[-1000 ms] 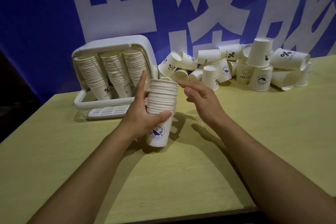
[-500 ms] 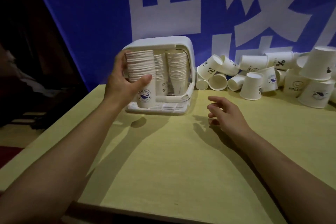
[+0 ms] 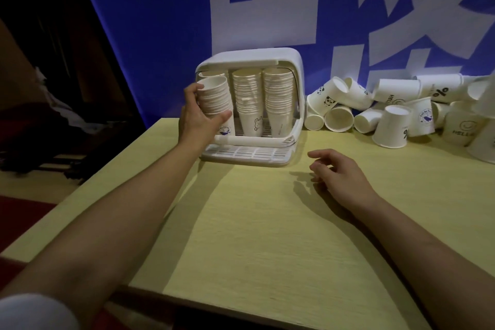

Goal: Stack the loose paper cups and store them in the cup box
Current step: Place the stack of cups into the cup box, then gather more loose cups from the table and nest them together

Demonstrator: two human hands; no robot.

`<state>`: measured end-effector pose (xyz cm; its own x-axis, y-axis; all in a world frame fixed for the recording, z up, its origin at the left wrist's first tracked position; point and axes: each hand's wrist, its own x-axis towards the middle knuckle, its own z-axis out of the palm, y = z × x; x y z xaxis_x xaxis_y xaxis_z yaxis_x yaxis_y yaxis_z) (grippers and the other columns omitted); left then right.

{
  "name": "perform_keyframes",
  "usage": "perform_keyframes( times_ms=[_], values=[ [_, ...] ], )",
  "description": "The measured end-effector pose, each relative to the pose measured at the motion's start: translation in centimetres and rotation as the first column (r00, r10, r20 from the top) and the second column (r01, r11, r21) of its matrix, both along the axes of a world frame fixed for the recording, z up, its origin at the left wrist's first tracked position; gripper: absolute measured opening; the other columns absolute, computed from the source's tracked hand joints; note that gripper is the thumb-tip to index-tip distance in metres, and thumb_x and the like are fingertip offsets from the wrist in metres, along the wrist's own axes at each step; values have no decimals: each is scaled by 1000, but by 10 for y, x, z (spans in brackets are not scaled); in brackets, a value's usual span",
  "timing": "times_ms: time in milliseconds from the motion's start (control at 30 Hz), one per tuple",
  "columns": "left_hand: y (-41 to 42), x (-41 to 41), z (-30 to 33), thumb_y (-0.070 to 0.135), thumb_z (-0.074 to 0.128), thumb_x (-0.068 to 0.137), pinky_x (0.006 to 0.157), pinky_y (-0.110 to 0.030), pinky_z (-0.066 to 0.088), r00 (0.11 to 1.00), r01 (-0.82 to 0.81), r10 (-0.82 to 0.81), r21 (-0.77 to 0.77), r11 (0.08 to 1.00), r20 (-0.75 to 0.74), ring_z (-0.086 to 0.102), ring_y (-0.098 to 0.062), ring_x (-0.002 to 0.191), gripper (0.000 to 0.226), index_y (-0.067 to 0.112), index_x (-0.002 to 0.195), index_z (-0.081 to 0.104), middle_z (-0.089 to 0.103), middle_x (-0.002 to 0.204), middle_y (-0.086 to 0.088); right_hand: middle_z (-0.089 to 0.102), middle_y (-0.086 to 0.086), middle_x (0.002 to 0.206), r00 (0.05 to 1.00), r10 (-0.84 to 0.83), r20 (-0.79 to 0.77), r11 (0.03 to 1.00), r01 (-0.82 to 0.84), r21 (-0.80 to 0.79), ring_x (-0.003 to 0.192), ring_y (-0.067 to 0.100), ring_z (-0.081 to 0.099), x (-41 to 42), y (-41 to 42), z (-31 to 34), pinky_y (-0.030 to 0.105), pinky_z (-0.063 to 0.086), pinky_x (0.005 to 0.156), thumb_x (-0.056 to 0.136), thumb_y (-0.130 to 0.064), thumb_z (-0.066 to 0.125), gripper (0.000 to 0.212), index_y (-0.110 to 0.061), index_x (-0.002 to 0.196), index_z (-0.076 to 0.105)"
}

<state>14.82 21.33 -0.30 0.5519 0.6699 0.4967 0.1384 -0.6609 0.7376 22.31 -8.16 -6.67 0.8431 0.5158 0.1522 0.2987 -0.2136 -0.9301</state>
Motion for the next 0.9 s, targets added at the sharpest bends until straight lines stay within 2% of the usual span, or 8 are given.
perform_keyframes(
  times_ms=[167, 300, 567, 733, 833, 900],
  values=[
    [2, 5, -19, 40, 85, 74, 90, -45, 52, 988, -68, 68, 5, 998, -137, 61, -27, 110, 78, 41, 127, 27, 58, 132, 2, 66, -2, 83, 1000, 3, 1, 1000, -3, 25, 62, 6, 62, -1, 2, -2, 16, 50, 62, 97, -16, 56, 20, -28, 107, 68],
    [3, 7, -17, 42, 83, 76, 96, -46, 50, 980, -68, 68, 10, 998, -184, 59, -25, 117, 81, 45, 134, 27, 55, 139, 4, 63, -2, 75, 1000, 10, 0, 999, -10, 30, 57, 7, 59, -2, 1, -2, 18, 48, 58, 97, -15, 56, 19, -26, 106, 68],
    [1, 7, -17, 43, 81, 76, 99, -47, 48, 977, -75, 77, 19, 997, -201, 58, -25, 120, 85, 48, 137, 23, 52, 144, 7, 62, 0, 76, 1000, 18, -17, 999, -18, 44, 60, 11, 60, -1, 0, -1, 17, 48, 57, 98, -13, 55, 19, -23, 108, 68],
    [1, 7, -16, 45, 84, 73, 107, -54, 42, 974, -62, 61, 3, 998, -218, 52, -27, 129, 99, 49, 143, 13, 47, 149, 7, 61, 0, 73, 1000, 27, -15, 999, -26, 46, 63, 15, 60, -1, 0, -2, 18, 49, 59, 97, -13, 55, 19, -24, 106, 67],
    [-3, 4, -16, 48, 87, 69, 108, -52, 41, 985, -119, 112, -39, 992, -133, 42, -26, 137, 110, 46, 149, 11, 39, 154, 5, 61, 1, 74, 1000, 23, -16, 998, -22, 54, 62, 14, 60, 0, -1, -2, 17, 49, 59, 98, -13, 54, 19, -23, 108, 67],
    [-16, 0, -18, 46, 85, 71, 105, -48, 43, 980, -185, 190, -85, 979, 55, 41, -21, 134, 104, 41, 150, 19, 40, 150, 9, 61, 3, 77, 1000, 19, -23, 998, -18, 60, 61, 13, 59, 0, -2, -1, 16, 48, 58, 98, -13, 54, 20, -23, 110, 66]
  ],
)
